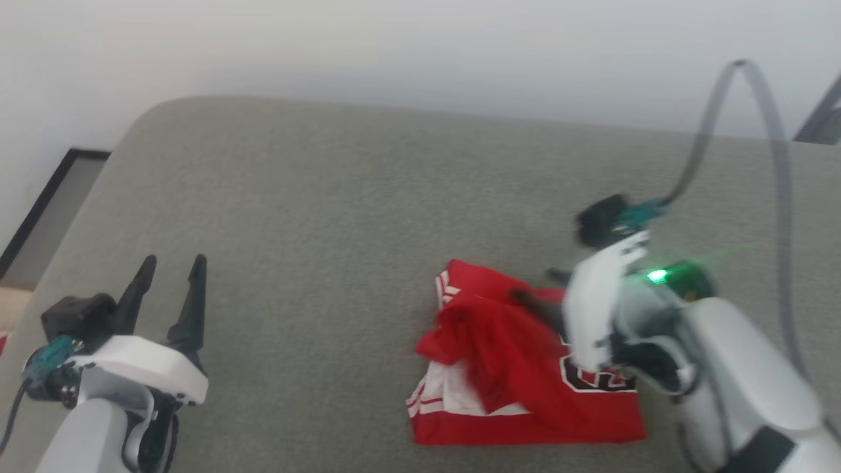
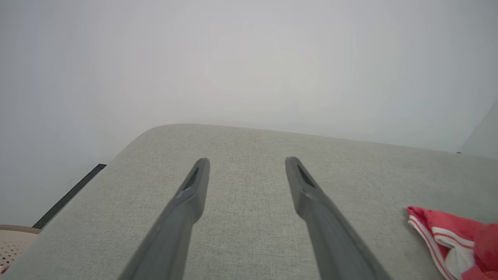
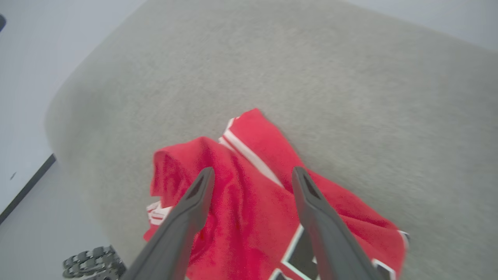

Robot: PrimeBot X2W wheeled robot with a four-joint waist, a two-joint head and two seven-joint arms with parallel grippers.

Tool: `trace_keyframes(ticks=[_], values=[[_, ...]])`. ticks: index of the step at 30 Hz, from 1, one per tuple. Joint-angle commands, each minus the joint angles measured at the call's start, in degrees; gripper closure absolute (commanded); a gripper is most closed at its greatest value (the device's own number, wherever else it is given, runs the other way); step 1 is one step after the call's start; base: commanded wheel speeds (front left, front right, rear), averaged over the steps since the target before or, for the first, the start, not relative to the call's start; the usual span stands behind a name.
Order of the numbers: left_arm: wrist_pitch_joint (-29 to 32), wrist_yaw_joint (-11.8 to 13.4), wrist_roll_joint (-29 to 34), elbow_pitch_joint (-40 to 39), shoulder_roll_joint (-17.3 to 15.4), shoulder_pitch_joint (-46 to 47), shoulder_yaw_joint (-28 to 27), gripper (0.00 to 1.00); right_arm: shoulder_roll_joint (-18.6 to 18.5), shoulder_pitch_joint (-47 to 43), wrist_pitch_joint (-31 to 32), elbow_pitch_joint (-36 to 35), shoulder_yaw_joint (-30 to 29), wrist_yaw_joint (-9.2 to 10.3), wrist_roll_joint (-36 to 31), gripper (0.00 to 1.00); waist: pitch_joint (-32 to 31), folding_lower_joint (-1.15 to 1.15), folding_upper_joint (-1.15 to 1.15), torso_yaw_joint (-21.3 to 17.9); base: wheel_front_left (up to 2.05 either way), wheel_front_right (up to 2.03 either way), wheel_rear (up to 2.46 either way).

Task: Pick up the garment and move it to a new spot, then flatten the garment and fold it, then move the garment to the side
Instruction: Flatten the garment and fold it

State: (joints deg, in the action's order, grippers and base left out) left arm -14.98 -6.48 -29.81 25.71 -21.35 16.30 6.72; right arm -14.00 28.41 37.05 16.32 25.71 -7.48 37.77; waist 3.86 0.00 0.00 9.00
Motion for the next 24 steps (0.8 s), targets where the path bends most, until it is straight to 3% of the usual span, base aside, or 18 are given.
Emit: trace_keyframes(ticks=[1,13,24], values=[[-0.23,0.11,0.68,-0.72,-0.35,-1.27,-0.68,0.00,-1.80,-1.33,-1.52,-1.36,-1.57,-0.03,-0.76,0.00,-1.18,0.00,0.00,-1.88,0.00,0.00,0.00],[-0.23,1.22,0.52,-3.29,-2.07,-6.04,-3.40,0.00,-8.24,-9.58,-14.29,-6.96,-13.69,-0.03,-4.43,0.00,-2.80,0.00,0.00,-8.29,0.00,0.00,0.00],[-0.23,1.51,-0.32,-3.88,-2.97,-8.95,-5.08,0.00,-9.51,-15.78,-28.51,-4.85,-18.57,-0.03,-6.72,0.00,-3.80,0.00,0.00,-11.41,0.00,0.00,0.00]])
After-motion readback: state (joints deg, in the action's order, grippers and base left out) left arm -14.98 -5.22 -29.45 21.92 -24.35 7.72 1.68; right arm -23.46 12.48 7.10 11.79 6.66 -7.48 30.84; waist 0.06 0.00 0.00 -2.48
